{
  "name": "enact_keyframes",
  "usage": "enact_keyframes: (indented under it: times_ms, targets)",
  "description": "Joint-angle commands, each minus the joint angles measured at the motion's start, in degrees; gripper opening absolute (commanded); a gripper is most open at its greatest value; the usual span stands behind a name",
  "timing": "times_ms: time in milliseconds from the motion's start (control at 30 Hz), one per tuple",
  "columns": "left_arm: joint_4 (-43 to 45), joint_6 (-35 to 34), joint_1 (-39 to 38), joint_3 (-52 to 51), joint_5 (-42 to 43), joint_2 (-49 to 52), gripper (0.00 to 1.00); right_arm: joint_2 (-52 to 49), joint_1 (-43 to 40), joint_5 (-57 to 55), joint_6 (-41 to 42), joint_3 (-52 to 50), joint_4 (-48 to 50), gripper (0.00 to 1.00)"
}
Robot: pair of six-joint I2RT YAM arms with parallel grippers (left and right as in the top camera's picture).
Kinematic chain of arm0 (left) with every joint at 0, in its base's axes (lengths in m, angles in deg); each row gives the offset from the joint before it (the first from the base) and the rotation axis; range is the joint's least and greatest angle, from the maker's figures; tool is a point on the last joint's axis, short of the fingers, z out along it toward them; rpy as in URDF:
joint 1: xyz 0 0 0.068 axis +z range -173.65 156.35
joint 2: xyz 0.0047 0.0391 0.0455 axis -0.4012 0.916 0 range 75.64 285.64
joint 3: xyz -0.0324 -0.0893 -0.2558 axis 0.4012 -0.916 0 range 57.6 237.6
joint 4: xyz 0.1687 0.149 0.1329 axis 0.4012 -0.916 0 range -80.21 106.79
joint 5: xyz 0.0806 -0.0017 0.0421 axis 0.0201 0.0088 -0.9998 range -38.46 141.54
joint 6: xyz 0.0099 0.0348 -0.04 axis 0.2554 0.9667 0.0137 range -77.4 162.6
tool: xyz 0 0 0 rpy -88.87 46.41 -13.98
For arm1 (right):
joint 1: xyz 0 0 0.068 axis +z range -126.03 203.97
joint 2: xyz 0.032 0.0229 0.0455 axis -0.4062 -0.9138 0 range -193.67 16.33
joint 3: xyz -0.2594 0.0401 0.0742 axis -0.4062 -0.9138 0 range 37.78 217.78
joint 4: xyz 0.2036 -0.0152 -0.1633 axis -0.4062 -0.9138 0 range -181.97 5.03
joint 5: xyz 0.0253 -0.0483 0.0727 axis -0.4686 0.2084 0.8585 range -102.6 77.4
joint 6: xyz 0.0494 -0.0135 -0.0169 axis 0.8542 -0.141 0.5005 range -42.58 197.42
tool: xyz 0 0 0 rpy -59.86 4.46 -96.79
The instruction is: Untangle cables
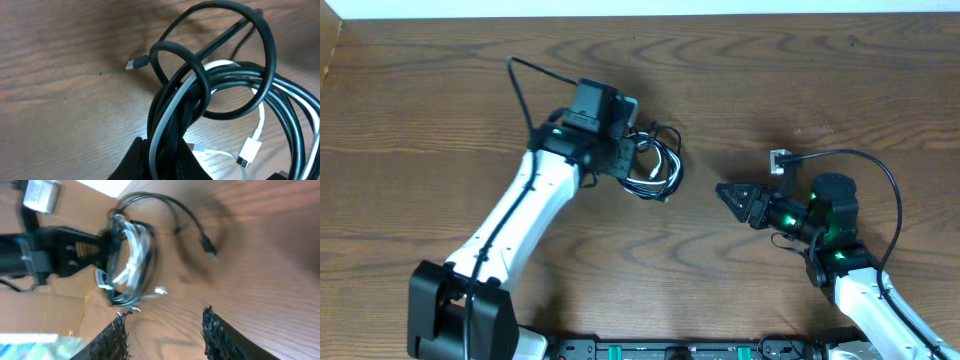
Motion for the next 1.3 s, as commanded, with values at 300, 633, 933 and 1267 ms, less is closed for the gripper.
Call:
enact_keyframes:
  times_ms: [300, 633, 933, 1267]
  targets:
    - [0.3, -1.5, -14.3, 0.3, -17.9, -0.3, 0.08, 0.3, 1.5, 6.3, 20.0, 0.2, 15.3, 0.43]
    - [0.3, -4.6, -17.6, 0.3, -17.9, -0.3, 0.08, 0.2, 5.2, -2.6, 22.5, 0.2, 10.3, 0.37]
    - [0.2, -4.6, -20.0, 0.3, -17.9, -0.3, 0.08, -0.3, 5.4, -10.3, 22.4, 0.2, 8.6, 0.38]
    - [-0.4, -4.6, -23.1, 0.3, -17.9, -0.3, 0.08, -3.9, 5.4, -10.6, 22.3, 0.2, 8.7, 0.33]
